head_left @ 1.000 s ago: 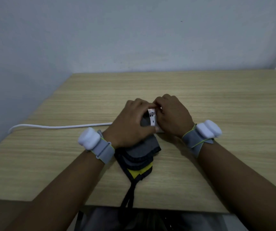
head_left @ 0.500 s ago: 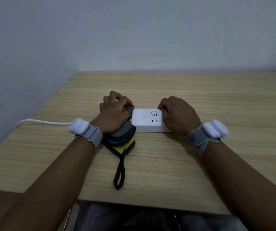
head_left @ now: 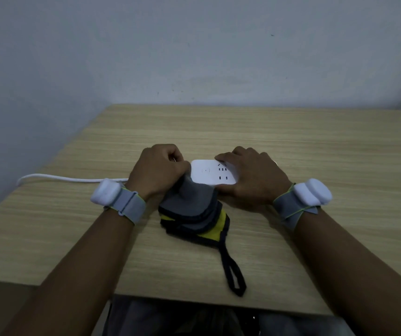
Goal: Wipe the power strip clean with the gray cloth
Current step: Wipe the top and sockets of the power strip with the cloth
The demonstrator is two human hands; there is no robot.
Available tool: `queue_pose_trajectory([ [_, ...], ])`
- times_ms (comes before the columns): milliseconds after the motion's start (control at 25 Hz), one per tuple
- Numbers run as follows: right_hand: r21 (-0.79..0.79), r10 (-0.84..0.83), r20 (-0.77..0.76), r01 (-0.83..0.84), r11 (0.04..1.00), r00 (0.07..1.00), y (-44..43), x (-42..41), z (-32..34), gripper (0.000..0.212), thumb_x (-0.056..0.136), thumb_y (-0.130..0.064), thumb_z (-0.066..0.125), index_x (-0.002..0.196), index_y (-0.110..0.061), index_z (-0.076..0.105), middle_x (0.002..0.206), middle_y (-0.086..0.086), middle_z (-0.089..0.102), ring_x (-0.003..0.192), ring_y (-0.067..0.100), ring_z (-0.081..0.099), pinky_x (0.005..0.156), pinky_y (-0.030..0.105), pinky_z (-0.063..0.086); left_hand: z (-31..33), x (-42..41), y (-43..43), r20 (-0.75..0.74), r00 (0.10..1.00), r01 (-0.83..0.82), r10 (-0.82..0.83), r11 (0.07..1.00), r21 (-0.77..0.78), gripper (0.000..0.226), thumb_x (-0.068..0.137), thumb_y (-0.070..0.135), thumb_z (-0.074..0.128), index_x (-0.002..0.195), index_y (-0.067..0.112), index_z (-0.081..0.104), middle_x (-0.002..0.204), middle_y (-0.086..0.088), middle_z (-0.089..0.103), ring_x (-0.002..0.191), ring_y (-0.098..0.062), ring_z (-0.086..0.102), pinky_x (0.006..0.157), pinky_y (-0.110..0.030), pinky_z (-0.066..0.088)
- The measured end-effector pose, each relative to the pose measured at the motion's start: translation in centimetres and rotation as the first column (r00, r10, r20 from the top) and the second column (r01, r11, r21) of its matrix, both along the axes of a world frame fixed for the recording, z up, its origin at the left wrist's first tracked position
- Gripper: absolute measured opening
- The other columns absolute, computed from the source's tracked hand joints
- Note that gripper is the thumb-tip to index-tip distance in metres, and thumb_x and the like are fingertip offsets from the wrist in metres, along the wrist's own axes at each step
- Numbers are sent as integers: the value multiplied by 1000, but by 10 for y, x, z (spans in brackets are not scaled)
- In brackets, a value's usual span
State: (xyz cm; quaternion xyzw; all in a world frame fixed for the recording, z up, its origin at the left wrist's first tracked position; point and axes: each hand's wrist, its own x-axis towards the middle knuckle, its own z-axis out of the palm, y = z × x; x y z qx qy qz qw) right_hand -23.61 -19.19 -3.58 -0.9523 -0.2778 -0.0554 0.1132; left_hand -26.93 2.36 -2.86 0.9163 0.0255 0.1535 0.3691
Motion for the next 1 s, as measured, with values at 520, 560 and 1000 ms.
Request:
queue_pose_trajectory([
  [520, -13, 1, -17, -2, 1000, 1000, 0, 4, 1, 81, 63, -72, 41, 134, -32, 45, 117, 0, 54, 105, 25, 50, 90, 41, 34, 2, 0, 14, -168, 961, 163, -220, 940, -301, 40, 34, 21, 86, 72, 13, 75, 68, -11, 74, 66, -30, 72, 66, -44, 62],
  [560, -12, 2, -17, -3, 1000, 1000, 0, 5, 1, 82, 63, -73, 41, 134, -32, 45, 117, 0, 54, 106, 25, 50, 90, 41, 34, 2, 0, 15, -184, 955, 168, -234, 934, -315, 41, 34, 21, 88, 72, 12, 76, 69, -12, 74, 65, -29, 72, 66, -42, 62],
  [1000, 2, -3, -19, 3, 1000, 1000, -1, 6, 0, 84, 63, -80, 43, 133, -33, 46, 118, -1, 54, 107, 25, 51, 91, 42, 35, 0, 0, 12, -96, 976, 151, -194, 929, -339, 28, 48, 23, 93, 68, 13, 76, 63, -7, 72, 63, -23, 71, 63, -36, 60],
])
